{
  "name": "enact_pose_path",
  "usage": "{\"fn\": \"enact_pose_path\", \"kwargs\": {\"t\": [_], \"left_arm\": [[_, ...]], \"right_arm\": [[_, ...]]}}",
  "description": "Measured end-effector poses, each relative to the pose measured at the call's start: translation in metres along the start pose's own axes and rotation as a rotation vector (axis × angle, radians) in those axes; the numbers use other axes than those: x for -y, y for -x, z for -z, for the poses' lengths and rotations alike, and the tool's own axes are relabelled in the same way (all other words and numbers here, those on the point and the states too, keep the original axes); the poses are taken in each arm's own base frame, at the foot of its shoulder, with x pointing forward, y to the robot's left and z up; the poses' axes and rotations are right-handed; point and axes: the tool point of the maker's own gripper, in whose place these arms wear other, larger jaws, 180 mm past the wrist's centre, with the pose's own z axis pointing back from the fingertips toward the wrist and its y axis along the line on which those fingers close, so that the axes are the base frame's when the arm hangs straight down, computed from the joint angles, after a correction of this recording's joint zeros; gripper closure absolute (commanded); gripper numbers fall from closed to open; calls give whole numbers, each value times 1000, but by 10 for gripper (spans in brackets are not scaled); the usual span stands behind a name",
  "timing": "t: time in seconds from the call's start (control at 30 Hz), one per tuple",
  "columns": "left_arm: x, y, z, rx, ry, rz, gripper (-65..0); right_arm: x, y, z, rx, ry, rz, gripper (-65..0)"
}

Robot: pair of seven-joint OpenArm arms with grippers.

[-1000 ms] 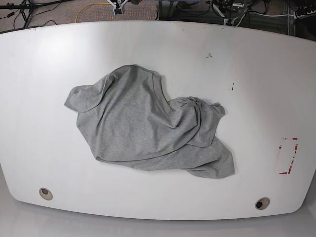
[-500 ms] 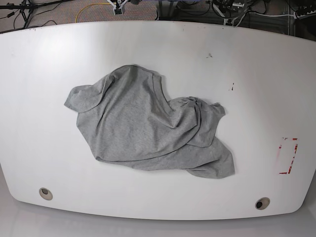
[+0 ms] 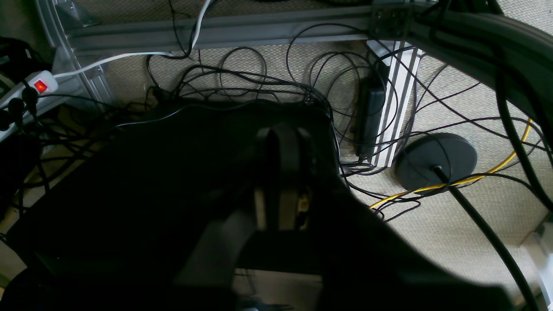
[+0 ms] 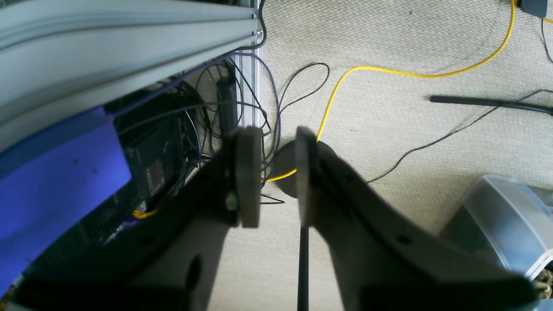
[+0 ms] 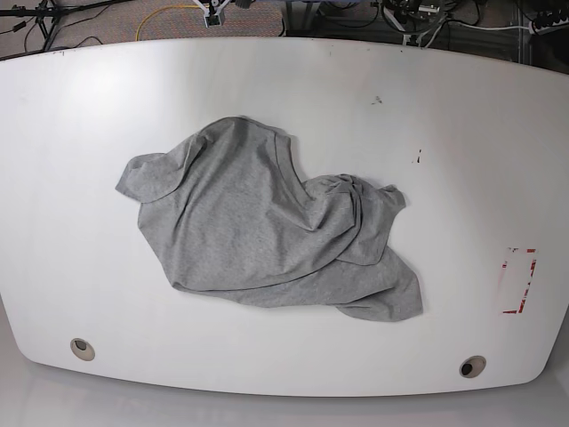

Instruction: Fold the T-shirt properly

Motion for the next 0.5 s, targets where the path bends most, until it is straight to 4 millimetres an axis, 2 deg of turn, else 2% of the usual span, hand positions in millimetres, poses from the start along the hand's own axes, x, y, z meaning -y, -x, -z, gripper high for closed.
{"fn": "enact_pose_path", "kwargs": {"t": [0.5], "left_arm": [[-2, -6, 0, 10, -6, 0, -15]], "right_arm": [[0, -1, 0, 4, 1, -1, -127]]}}
